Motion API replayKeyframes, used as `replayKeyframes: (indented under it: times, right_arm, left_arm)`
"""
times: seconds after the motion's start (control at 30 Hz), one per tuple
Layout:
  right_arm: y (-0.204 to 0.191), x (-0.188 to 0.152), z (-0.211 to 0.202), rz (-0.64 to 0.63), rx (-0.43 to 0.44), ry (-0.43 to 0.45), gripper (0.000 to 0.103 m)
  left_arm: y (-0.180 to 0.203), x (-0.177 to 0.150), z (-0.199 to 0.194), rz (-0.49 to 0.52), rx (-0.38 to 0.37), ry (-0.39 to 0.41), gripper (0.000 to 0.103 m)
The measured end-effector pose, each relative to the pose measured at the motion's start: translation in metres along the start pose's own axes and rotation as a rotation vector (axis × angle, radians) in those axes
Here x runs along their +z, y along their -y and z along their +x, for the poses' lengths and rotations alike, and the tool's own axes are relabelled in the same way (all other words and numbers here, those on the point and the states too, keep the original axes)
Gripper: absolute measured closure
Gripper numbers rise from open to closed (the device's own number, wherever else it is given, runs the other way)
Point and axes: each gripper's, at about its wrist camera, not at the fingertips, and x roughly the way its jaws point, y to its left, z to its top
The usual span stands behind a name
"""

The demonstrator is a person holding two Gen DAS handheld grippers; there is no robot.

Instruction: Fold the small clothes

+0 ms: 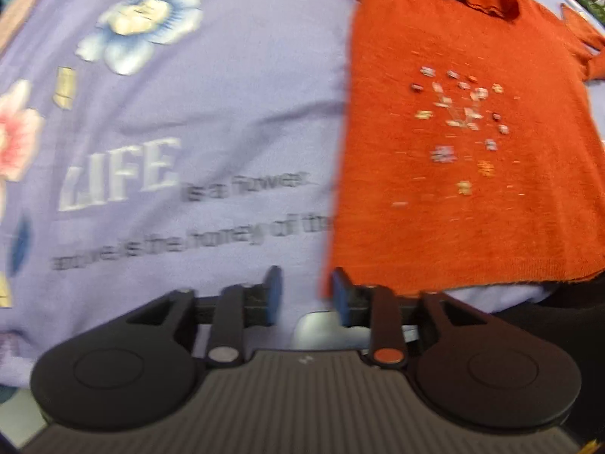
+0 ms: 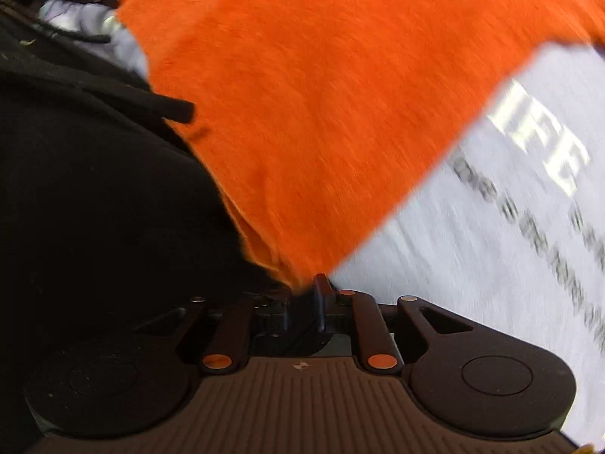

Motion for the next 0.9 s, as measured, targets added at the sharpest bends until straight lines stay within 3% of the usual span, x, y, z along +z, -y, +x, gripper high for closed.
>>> replayKeyframes:
  times: [0.1, 0.23, 0.3, 0.4, 0.47, 0.6, 0.67, 0.73, 0.77, 0.9]
  right_arm:
    - [0.013, -0.015, -0.019, 0.085, -0.008, 0.045, 0.071]
    - [0.035, -0.018, -0.065, 0.193, -0.038, 0.221, 0.071]
    - [0.041, -0.004, -0.085, 0.197, -0.084, 0.318, 0.07]
    - [0.046, 0.032, -0.108, 0.194, -0.156, 0.418, 0.067]
    - [0.048, 0.049, -0.127, 0.19, -0.15, 0.489, 0.065]
    - [0.046, 0.083, -0.162, 0.132, -0.134, 0.601, 0.053]
    - [0.046, 0.098, -0.183, 0.112, -0.107, 0.671, 0.049]
    - [0.053, 0.108, -0.201, 0.089, -0.103, 0.722, 0.034]
    - [0.053, 0.116, -0.21, 0.084, -0.115, 0.743, 0.031]
    - [0.071, 0.137, -0.242, 0.067, -0.113, 0.854, 0.023]
  left_arm:
    - [-0.017, 0.003, -0.025, -0.054, 0.078, 0.056, 0.065]
    - [-0.01, 0.038, -0.068, -0.027, 0.074, 0.219, 0.058]
    - [0.009, 0.068, -0.075, 0.019, 0.037, 0.277, 0.05]
    - [0.044, 0.112, -0.08, 0.054, -0.029, 0.318, 0.045]
    - [0.067, 0.137, -0.086, 0.092, -0.094, 0.341, 0.044]
    - [0.108, 0.178, -0.107, 0.222, -0.121, 0.46, 0.026]
    - [0.122, 0.196, -0.123, 0.269, -0.111, 0.527, 0.025]
    - [0.134, 0.215, -0.135, 0.299, -0.098, 0.595, 0.017]
    - [0.139, 0.223, -0.14, 0.313, -0.092, 0.622, 0.013]
    - [0.148, 0.263, -0.155, 0.305, -0.04, 0.702, 0.011]
